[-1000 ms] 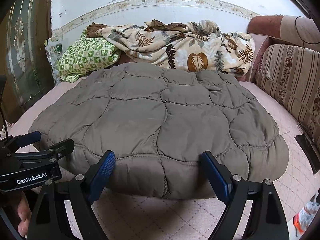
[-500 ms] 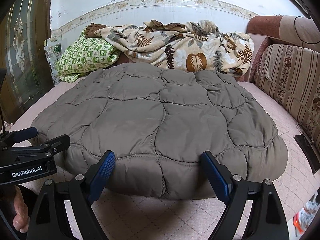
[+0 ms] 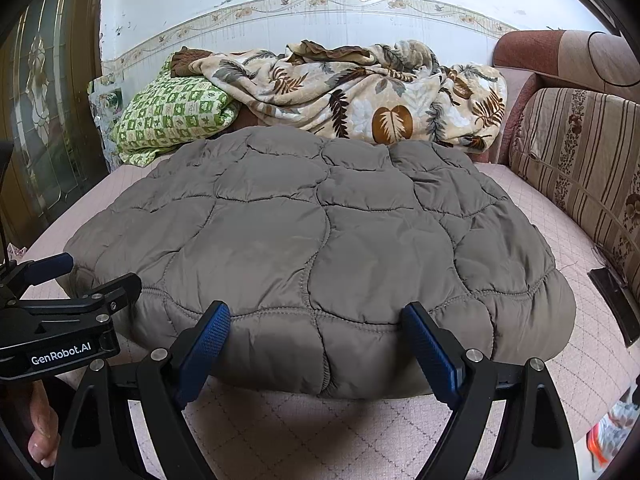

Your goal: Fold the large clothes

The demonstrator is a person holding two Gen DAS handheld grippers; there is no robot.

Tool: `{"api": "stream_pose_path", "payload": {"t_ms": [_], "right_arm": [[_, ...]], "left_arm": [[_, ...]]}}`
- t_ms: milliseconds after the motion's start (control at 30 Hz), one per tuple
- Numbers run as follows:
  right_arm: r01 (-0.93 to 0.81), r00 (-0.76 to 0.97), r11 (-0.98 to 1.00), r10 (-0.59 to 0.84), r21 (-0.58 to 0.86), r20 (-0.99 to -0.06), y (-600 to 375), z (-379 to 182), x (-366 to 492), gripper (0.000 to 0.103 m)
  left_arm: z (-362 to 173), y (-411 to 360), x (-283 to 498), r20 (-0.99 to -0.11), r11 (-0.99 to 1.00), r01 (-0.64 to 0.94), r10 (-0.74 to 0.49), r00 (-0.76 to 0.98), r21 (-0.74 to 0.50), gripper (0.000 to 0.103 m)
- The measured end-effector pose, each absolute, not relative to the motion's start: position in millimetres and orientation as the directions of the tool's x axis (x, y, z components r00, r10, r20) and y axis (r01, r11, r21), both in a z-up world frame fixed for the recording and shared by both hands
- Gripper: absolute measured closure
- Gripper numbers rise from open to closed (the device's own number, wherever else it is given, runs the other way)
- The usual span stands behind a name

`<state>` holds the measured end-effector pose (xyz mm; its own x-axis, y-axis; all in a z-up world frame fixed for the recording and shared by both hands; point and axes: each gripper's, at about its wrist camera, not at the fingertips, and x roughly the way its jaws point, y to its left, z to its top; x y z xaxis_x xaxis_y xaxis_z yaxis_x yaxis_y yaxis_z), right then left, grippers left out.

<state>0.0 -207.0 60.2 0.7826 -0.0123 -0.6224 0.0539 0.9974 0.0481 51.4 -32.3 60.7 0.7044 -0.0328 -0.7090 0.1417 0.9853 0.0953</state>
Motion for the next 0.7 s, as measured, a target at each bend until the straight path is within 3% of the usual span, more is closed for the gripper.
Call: {"api": "stream_pose_path", "payload": {"t_ms": [700], "right_arm": [[0.052, 0.783, 0.997, -0.010, 0.050, -0.622, -208.1, 60.4, -0.5, 0.012]], "left_arm": [[60.6, -38.6, 49.0, -0.703, 0.980, 0.148, -0.015, 0.711, 0.130, 0.006]]}}
